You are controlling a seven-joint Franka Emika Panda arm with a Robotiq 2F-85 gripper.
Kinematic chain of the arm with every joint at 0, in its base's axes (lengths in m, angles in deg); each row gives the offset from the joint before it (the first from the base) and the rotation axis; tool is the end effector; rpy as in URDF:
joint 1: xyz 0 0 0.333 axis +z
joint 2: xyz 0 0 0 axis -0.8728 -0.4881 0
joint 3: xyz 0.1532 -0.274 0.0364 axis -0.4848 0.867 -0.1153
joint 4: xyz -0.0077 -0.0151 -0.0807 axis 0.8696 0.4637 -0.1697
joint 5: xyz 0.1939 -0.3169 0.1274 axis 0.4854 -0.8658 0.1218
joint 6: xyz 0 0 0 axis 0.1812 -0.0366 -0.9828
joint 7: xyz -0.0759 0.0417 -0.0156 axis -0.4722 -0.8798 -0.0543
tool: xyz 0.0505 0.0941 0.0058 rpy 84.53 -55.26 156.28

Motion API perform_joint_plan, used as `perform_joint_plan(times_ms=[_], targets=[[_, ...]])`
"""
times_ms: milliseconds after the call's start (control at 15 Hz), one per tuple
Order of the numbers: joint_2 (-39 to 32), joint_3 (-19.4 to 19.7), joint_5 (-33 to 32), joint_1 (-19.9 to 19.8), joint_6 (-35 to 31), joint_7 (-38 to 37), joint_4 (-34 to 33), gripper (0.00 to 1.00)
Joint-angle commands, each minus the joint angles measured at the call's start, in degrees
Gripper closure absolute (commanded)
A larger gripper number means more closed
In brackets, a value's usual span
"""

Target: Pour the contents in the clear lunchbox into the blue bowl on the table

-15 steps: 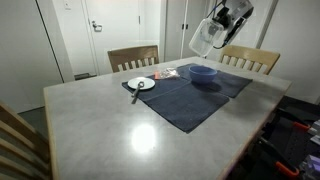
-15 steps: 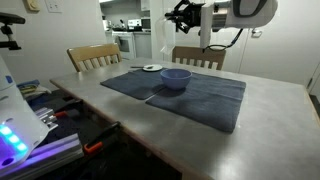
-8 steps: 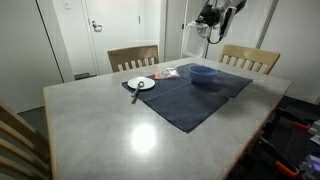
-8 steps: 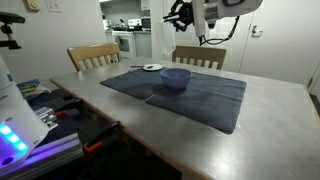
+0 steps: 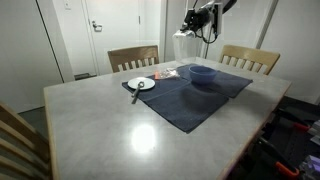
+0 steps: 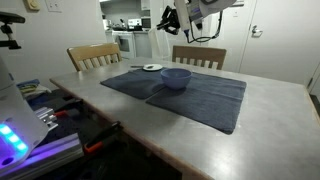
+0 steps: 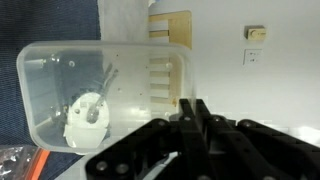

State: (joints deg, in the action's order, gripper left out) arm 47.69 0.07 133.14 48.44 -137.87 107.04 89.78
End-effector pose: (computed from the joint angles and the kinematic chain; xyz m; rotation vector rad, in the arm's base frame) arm 0.6306 -0.1251 0.2957 -1.9541 -0.0672 0.1034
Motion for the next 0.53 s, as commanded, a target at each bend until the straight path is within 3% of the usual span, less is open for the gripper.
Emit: perform_joint_plan(times_ms=[0,467], targets=[[7.1,-0.6,-3.3,4.1,-11.2,-6.2,9.5,0.98],[12.6,-3.7,-10.4,9.5,-29.0,-19.7,19.1,0.98]])
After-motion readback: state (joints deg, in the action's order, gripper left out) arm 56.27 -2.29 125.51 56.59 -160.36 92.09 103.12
